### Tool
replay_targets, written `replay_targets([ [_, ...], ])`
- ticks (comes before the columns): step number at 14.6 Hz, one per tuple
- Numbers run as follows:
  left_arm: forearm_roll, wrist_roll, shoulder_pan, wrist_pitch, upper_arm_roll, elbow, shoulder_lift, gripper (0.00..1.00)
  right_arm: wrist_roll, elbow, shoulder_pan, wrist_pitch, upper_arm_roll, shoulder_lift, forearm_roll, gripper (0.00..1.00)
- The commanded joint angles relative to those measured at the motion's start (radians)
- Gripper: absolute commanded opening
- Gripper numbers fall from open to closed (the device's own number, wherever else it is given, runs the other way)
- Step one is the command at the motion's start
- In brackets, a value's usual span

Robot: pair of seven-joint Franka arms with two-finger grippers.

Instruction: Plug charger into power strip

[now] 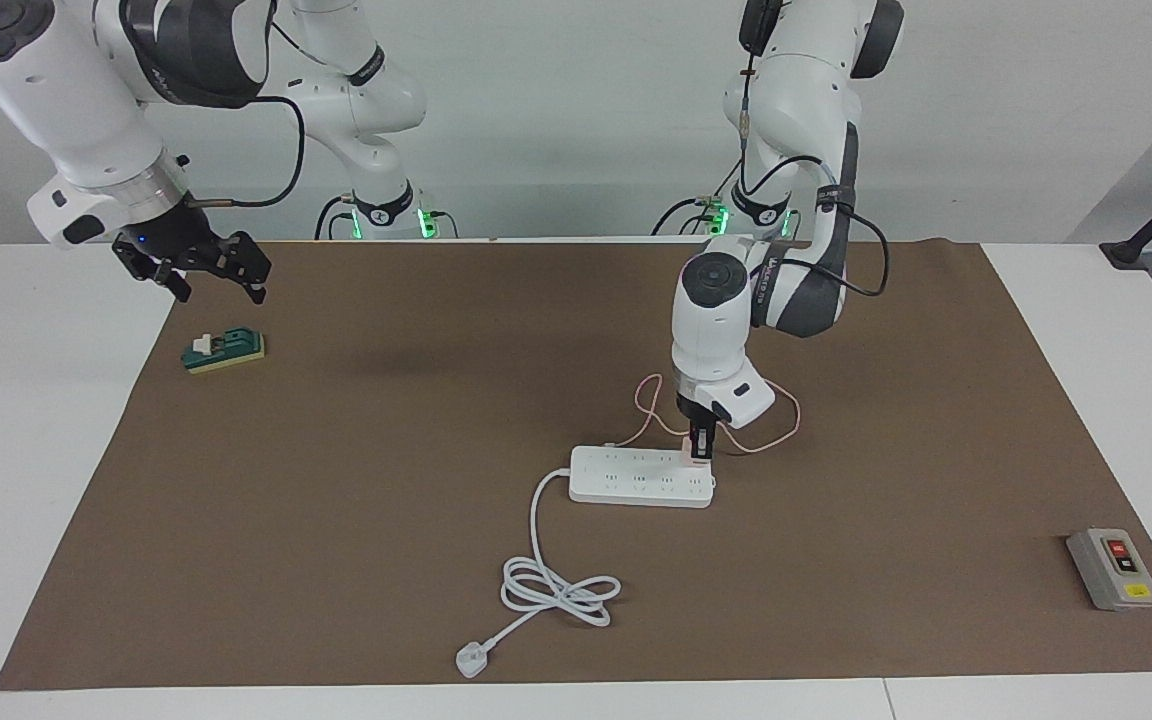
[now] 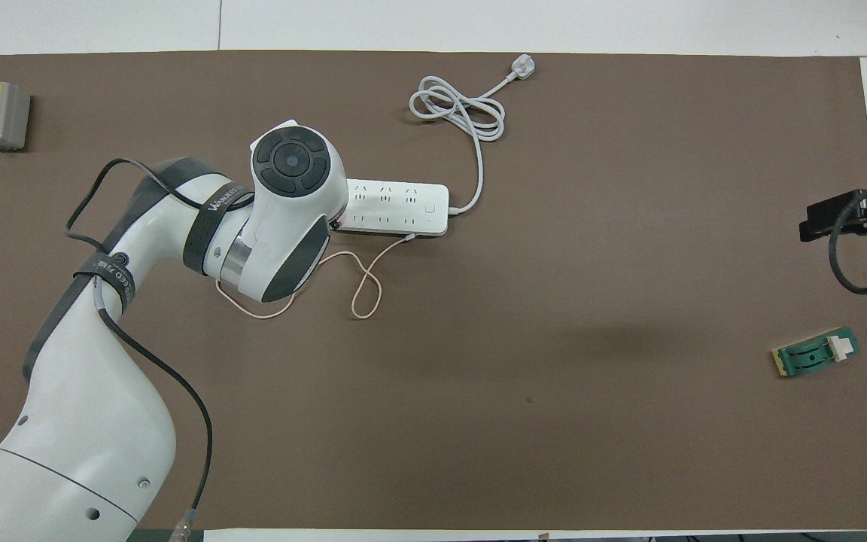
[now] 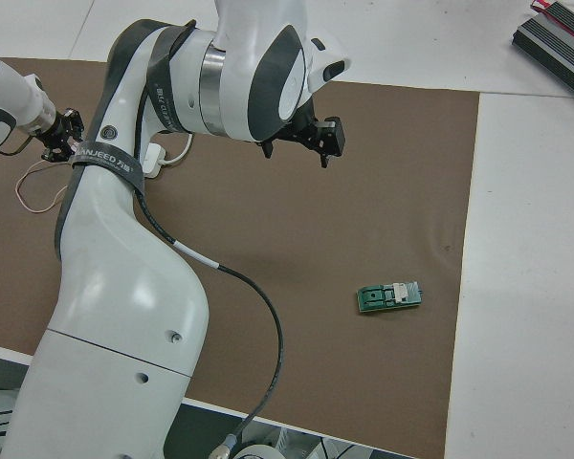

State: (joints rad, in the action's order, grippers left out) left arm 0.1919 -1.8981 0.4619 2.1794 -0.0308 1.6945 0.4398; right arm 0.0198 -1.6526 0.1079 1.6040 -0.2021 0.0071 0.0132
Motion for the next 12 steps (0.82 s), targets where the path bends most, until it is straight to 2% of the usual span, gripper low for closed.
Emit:
replay_targets([
  [1, 0.001, 0.04, -0.012, 0.062, -0.006, 0.077, 0.033, 0.0, 0.009, -0.012, -0.007, -0.012, 0.003, -0.012, 0.014, 1.0],
  [12, 0.001, 0.06, -0.019, 0.063, -0.004, 0.063, 0.079, 0.0, 0.009, -0.012, -0.007, -0.012, 0.003, -0.012, 0.014, 1.0],
])
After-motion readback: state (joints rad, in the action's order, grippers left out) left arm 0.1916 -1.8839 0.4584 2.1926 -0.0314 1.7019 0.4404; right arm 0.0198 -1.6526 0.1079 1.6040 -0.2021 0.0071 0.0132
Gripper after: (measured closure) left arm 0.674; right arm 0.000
